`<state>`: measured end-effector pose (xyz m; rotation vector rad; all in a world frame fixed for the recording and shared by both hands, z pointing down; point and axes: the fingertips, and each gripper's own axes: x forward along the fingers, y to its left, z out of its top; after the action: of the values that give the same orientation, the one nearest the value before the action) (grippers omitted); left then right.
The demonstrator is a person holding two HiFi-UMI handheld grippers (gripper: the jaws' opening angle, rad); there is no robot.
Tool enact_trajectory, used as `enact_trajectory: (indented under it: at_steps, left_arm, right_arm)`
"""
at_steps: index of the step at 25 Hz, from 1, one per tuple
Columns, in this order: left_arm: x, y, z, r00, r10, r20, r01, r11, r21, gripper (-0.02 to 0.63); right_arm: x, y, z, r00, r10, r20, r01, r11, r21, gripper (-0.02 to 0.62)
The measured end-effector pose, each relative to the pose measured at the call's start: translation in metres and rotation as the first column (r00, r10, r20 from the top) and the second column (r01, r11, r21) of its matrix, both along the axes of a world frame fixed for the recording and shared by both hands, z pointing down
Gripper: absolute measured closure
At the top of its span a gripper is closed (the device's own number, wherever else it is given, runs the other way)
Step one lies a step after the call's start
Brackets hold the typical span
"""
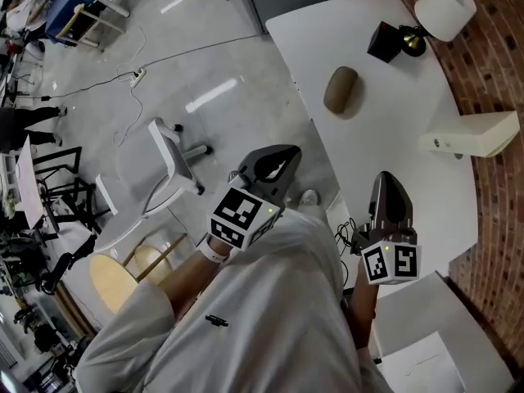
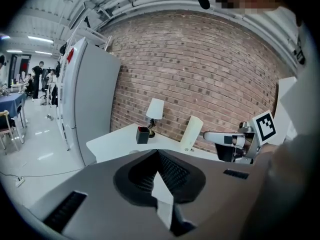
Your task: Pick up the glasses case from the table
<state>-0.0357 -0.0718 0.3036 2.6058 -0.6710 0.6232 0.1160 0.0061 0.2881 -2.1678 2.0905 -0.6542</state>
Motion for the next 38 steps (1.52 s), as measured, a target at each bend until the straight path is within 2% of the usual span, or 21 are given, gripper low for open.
enact_trajectory:
  at_steps: [9, 12, 22, 26, 31, 38]
  left_arm:
    - [0.046, -0.027, 0.042, 0.998, 0.067, 0.013, -0.066, 0.995, -0.069, 0.593]
    - [0.055, -0.037, 0.054, 0.997, 0.072, 0.029, -0.069, 0.994, -0.08, 0.52]
    - [0.066, -0.059, 0.111, 0.99, 0.111, 0.088, -0.1, 0.987, -0.126, 0.422]
    - [0.082, -0.081, 0.129, 0.989, 0.096, 0.108, -0.086, 0.992, -0.093, 0.366]
    - [0.089, -0.087, 0.163, 0.989, 0.087, 0.122, -0.076, 0.993, -0.095, 0.344]
    - [0.111, -0.1, 0.21, 0.984, 0.076, 0.159, -0.062, 0.994, -0.093, 0.309]
  right_arm:
    - [0.024, -0.028, 0.02, 0.999, 0.036, -0.035, -0.038, 0.998, -0.048, 0.586]
    - [0.032, -0.032, 0.033, 0.998, 0.055, -0.031, -0.057, 0.996, -0.07, 0.586]
    - [0.047, -0.046, 0.074, 0.994, 0.11, -0.002, -0.11, 0.986, -0.123, 0.586]
    - [0.059, -0.056, 0.093, 0.992, 0.124, 0.006, -0.122, 0.982, -0.142, 0.586]
    - [0.051, -0.057, 0.126, 0.991, 0.129, 0.037, -0.122, 0.98, -0.156, 0.586]
    - [0.063, -0.072, 0.163, 0.985, 0.155, 0.075, -0.141, 0.976, -0.166, 0.586]
